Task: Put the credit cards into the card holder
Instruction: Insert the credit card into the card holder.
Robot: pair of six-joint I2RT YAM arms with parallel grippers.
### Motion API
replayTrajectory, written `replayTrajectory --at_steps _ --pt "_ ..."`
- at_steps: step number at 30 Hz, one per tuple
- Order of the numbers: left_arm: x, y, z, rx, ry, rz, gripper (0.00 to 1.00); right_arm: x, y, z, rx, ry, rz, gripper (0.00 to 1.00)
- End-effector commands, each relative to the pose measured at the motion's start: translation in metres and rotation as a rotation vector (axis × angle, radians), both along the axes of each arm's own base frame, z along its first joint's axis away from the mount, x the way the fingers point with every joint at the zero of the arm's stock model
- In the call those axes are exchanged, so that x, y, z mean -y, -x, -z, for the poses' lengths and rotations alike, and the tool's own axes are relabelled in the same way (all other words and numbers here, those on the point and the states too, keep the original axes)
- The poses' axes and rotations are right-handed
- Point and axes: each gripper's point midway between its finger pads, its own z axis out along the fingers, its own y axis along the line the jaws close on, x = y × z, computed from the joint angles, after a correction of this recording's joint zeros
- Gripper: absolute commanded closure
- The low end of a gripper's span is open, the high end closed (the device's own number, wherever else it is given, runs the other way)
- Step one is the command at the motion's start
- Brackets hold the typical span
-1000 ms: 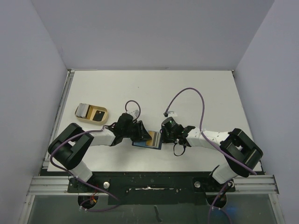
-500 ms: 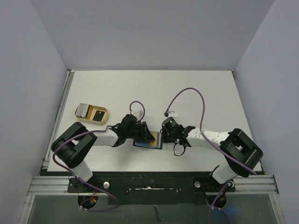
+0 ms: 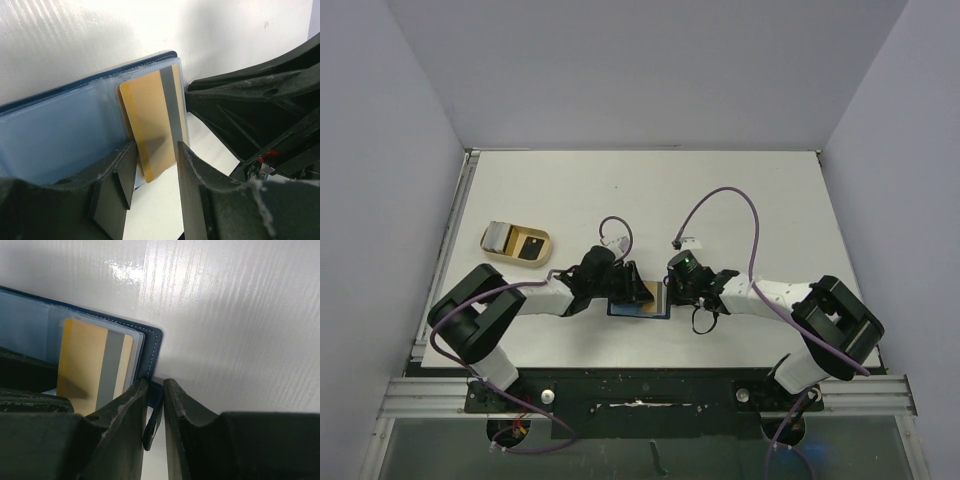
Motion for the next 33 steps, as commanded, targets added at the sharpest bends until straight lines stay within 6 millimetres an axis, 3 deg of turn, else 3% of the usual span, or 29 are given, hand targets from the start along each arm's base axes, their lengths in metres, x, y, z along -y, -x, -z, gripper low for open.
replayTrajectory --at_steps 1,10,14,19,26,28,33 --pt "0.01 -0.018 -0.043 0.129 0.038 -0.009 0.63 0.001 -0.015 -0.025 0.076 -0.009 0.015 0.78" --pt "-0.024 -0.043 -0.07 0.229 -0.201 -0.064 0.57 0.006 -0.016 -0.048 0.124 -0.032 0.034 0.57" --pt "-0.052 -0.061 -0.089 0.279 -0.3 -0.105 0.56 0.007 -0.016 -0.059 0.143 -0.049 0.035 0.49" --pt "-0.112 -0.093 -0.119 0.352 -0.427 -0.171 0.56 0.007 -0.016 -0.076 0.175 -0.078 0.037 0.37" --pt "-0.227 -0.131 -0.147 0.395 -0.721 -0.355 0.55 -0.004 -0.014 -0.107 0.232 -0.173 0.011 0.34" --pt "-0.255 -0.14 -0.152 0.417 -0.783 -0.404 0.55 -0.007 -0.013 -0.113 0.242 -0.195 -0.003 0.34" --pt "-0.315 -0.152 -0.14 0.374 -0.896 -0.51 0.55 -0.011 -0.01 -0.121 0.251 -0.213 -0.034 0.34"
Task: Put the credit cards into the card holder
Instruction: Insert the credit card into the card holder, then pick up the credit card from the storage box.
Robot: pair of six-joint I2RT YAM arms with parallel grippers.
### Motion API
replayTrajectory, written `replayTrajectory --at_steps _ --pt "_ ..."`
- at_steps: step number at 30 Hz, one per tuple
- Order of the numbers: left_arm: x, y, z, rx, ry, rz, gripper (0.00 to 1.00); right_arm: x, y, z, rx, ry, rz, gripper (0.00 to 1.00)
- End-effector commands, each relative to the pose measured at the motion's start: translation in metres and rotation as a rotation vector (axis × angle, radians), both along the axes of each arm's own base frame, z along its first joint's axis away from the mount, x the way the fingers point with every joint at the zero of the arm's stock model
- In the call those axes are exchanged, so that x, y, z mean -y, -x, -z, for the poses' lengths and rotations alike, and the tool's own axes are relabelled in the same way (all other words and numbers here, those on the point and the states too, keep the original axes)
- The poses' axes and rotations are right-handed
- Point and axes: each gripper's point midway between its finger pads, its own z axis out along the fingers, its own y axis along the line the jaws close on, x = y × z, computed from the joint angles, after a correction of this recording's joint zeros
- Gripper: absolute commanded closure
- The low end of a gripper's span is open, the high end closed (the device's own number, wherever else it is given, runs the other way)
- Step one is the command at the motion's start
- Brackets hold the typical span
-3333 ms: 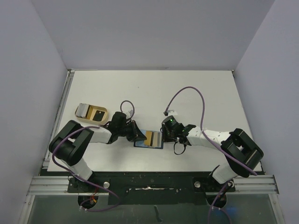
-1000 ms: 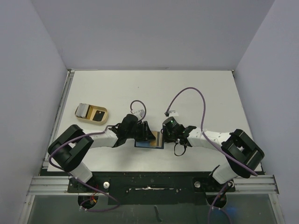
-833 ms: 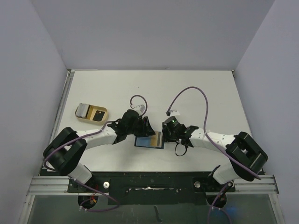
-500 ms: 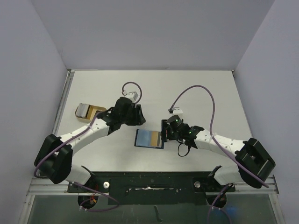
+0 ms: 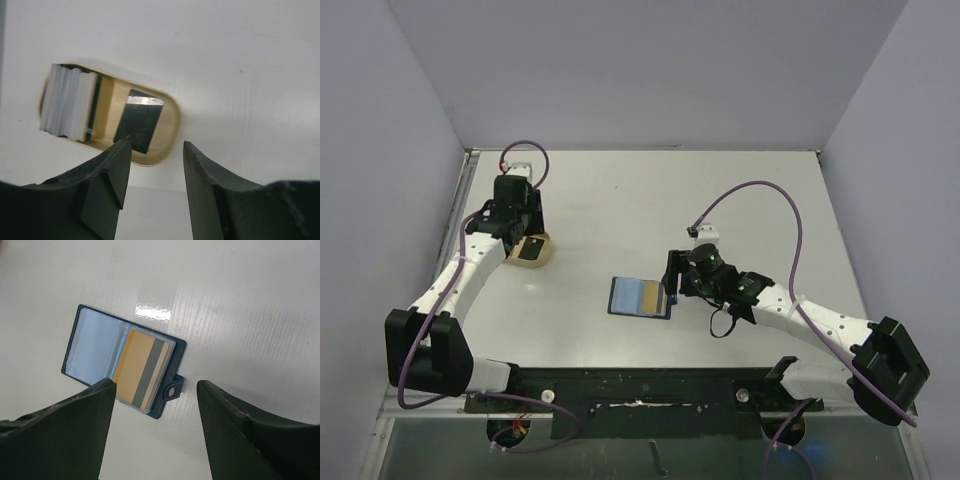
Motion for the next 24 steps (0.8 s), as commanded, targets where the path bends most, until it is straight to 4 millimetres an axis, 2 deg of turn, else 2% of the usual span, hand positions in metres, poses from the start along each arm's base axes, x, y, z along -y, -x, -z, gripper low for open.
replayTrajectory --at_steps 1,4,7,14,24 --pt "-0.052 -0.012 -0.01 0.015 -0.141 -0.088 0.55 -0.014 -0.009 -0.037 0.087 -0.073 -0.035 0.33" --pt "-0.077 -0.015 -0.002 -0.017 -0.258 -0.14 0.55 -0.013 -0.007 -0.039 0.095 -0.082 -0.039 0.34" --pt "-0.093 -0.019 0.012 -0.061 -0.296 -0.171 0.55 -0.015 -0.006 -0.04 0.099 -0.096 -0.045 0.33" --pt "-0.107 -0.032 0.042 -0.179 -0.359 -0.187 0.55 -0.018 -0.004 -0.04 0.094 -0.108 -0.057 0.33" --pt "-0.113 -0.036 0.065 -0.252 -0.394 -0.182 0.55 -0.014 -0.004 -0.043 0.101 -0.109 -0.042 0.33"
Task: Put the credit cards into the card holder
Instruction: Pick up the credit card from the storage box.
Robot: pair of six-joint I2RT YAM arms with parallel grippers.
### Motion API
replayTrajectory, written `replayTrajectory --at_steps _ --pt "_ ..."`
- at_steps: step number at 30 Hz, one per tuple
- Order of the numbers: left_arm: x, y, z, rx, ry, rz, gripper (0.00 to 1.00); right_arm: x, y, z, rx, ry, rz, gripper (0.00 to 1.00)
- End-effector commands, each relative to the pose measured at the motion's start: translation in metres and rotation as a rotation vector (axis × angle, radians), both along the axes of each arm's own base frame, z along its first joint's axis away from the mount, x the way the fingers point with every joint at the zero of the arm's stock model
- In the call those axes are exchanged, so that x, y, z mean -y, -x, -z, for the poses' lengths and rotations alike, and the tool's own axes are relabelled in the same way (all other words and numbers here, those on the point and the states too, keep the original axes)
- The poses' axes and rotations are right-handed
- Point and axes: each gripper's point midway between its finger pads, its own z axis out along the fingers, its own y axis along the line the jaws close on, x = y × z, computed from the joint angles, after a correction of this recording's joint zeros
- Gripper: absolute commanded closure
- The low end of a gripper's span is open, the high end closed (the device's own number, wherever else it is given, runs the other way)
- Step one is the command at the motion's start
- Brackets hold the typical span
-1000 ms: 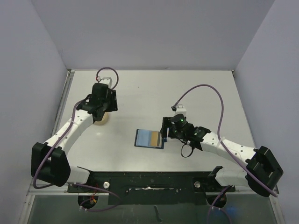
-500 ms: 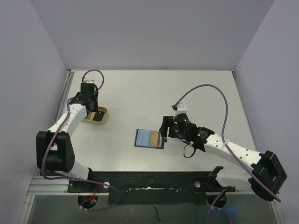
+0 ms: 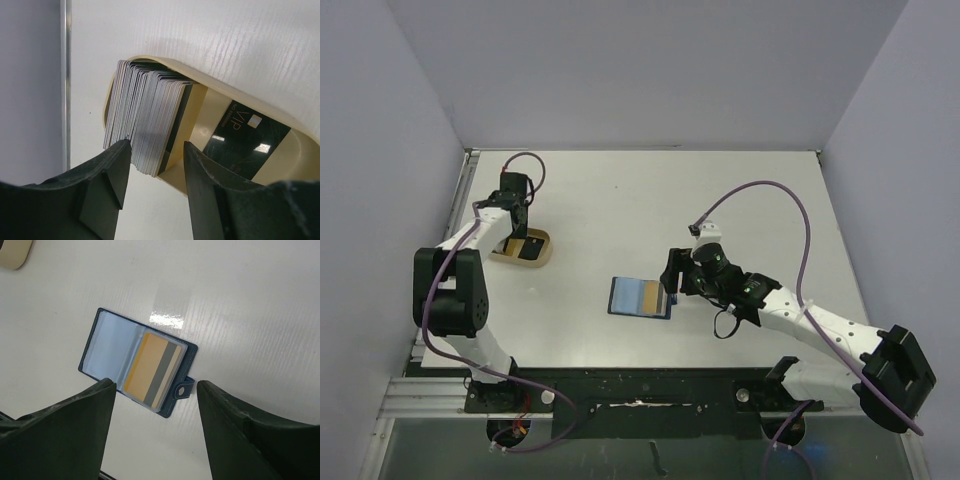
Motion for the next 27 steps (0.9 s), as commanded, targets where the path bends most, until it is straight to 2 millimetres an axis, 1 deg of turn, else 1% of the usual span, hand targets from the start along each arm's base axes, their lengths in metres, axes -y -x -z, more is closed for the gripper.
replayTrajectory --at_steps 1,9,16,27 --pt "-0.008 -0.014 -0.01 0.026 -0.031 -0.012 0.55 -0.008 -0.007 -0.027 0.071 -0.062 0.0 0.33" --pt "-0.014 -0.013 -0.002 -0.002 -0.047 -0.025 0.55 -0.007 -0.008 -0.028 0.074 -0.058 0.003 0.33" --pt "-0.019 -0.012 -0.007 -0.005 -0.071 -0.042 0.67 -0.003 -0.008 -0.029 0.084 -0.053 0.014 0.33" --pt "-0.02 -0.012 -0.011 -0.004 -0.078 -0.046 0.76 -0.002 -0.008 -0.026 0.081 -0.05 0.018 0.33"
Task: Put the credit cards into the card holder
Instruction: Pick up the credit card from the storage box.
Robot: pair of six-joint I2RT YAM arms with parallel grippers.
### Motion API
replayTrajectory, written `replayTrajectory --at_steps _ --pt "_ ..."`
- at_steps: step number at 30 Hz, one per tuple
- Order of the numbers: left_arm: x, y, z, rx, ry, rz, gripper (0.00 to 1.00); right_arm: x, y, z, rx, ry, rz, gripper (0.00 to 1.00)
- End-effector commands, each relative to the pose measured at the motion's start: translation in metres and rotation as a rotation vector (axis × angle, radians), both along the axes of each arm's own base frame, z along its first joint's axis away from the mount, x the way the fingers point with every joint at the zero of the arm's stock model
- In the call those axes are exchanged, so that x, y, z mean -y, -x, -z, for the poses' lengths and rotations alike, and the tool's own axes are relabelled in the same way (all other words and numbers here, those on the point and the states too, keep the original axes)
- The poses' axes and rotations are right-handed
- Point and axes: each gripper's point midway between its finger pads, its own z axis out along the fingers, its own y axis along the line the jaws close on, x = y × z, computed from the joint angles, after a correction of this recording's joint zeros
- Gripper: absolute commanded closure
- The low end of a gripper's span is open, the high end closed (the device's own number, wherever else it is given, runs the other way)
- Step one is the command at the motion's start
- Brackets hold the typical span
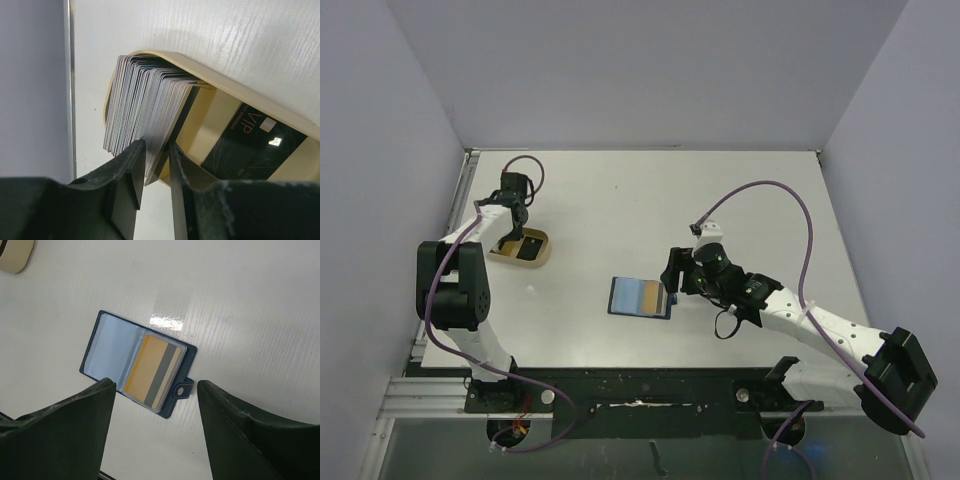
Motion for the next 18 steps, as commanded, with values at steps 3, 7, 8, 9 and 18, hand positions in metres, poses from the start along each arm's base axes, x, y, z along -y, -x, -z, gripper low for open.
replayTrajectory --at_steps 3,7,8,9,18 --pt "-0.008 -0.014 -0.024 0.059 -0.035 -0.017 0.79 -0.003 -0.007 -0.02 0.064 -0.043 0.012 0.33" --pt "-0.007 -0.014 -0.025 0.06 -0.033 -0.016 0.83 -0.003 -0.007 -0.02 0.064 -0.042 0.012 0.33" --pt "-0.007 -0.014 -0.026 0.061 -0.033 -0.015 0.85 -0.003 -0.007 -0.02 0.064 -0.043 0.013 0.33" --pt "-0.006 -0.015 -0.027 0.064 -0.033 -0.015 0.86 -0.003 -0.007 -0.02 0.063 -0.043 0.012 0.33" --pt "-0.004 -0.015 -0.035 0.081 -0.031 -0.011 0.97 -0.004 -0.007 -0.019 0.058 -0.046 0.011 0.33"
